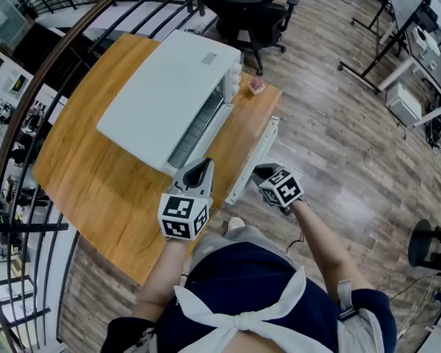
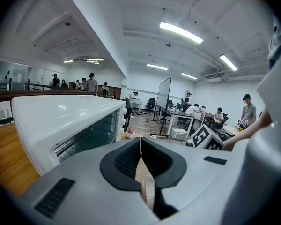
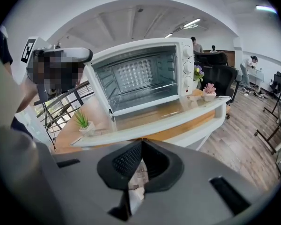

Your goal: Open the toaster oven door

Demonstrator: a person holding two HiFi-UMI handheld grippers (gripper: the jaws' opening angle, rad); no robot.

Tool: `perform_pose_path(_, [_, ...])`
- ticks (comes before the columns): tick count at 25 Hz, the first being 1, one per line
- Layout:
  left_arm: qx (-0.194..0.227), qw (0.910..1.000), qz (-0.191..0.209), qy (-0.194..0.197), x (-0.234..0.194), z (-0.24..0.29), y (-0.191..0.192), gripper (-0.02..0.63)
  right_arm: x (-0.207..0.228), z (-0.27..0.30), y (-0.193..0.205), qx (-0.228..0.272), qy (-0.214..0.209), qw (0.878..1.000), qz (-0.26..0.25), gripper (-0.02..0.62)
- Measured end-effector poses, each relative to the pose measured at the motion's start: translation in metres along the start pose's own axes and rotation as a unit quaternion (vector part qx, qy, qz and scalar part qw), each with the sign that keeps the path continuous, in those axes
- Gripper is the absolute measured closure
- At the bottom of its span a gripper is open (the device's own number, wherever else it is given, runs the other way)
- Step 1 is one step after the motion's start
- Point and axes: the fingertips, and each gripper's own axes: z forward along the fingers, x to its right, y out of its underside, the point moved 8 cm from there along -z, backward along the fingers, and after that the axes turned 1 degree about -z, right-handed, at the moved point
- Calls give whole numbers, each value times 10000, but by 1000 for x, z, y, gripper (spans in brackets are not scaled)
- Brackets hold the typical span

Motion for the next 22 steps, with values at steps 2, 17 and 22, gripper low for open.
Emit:
perform_pose_path(2, [0,10000,4,-11,0,-1,1,581,3,4,7,-19,-19,10000,80,588])
perform_pose_path(17, [-47,10000,22,17,4,-2,3,581,11,14,23,-28,-151,9999,58,589])
perform_pose_path(22, [-87,10000,30,22,4,-3,5,581,12,16,26,-52,-142,9999,-62,589])
